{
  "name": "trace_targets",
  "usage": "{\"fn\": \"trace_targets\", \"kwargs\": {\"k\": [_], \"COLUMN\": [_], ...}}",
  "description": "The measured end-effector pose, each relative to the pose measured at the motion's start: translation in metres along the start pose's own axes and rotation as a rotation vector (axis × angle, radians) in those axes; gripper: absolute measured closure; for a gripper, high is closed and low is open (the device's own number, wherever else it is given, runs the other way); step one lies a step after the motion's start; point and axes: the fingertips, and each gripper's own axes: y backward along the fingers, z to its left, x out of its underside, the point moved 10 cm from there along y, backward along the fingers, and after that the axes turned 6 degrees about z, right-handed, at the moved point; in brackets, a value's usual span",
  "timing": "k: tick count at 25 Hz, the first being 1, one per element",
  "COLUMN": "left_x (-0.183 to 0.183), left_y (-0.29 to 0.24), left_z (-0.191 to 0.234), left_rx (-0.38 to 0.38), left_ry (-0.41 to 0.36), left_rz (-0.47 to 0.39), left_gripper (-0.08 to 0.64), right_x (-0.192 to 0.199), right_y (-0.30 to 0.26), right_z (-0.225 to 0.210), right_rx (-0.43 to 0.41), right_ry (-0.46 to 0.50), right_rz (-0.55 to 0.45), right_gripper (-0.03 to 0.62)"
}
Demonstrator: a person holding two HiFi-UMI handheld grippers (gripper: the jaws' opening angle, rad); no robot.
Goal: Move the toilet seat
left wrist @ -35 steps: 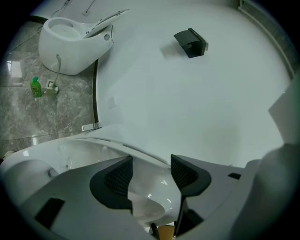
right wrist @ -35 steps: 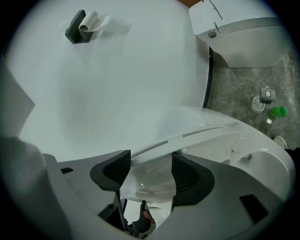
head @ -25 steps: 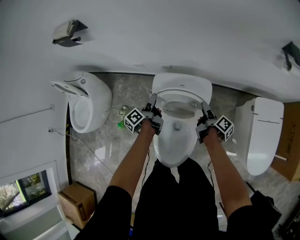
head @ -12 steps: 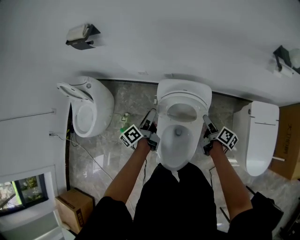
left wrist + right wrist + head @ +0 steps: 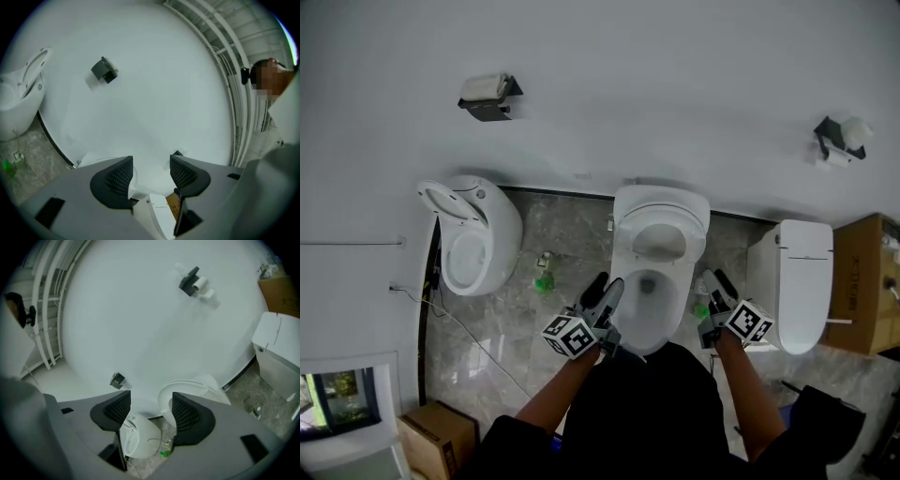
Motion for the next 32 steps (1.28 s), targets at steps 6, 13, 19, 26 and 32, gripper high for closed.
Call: {"fn": "trace_targets", "kwargs": {"k": [6,13,19,26,32], "left_x": [-0.009,-0.026,-0.024,-0.009,0.006], "left_y": [0.028,0.073,0.102,0.115,0.132], "left_z": [-0.057,-0.105,-0.114,-0.112,-0.139], "left_rx": [0.111,0.159,0.264,0.222,0.178], "left_ry": [-0.287,-0.487,-0.497,-0.502,-0.547], "left_rz": [0.115,0.08,0.003,0.023,0.018], "left_gripper": [0.307,0.307,0.419,0.545,0.545], "right_x": [0.029,0.075,0.104,0.123,0.116], "right_y": [0.044,0.077,0.103,0.132,0.152], "right_z": [0.067,0.145,0.182,0.182,0.181], "right_rx": [-0.036,-0.114,-0.05,0.007,-0.022], "right_ry": [0.239,0.442,0.559,0.563,0.554], "right_rz": [-0.016,-0.045,-0.121,-0.158,-0.155], "right_gripper": [0.307,0.307,0.305,0.307,0.307]}}
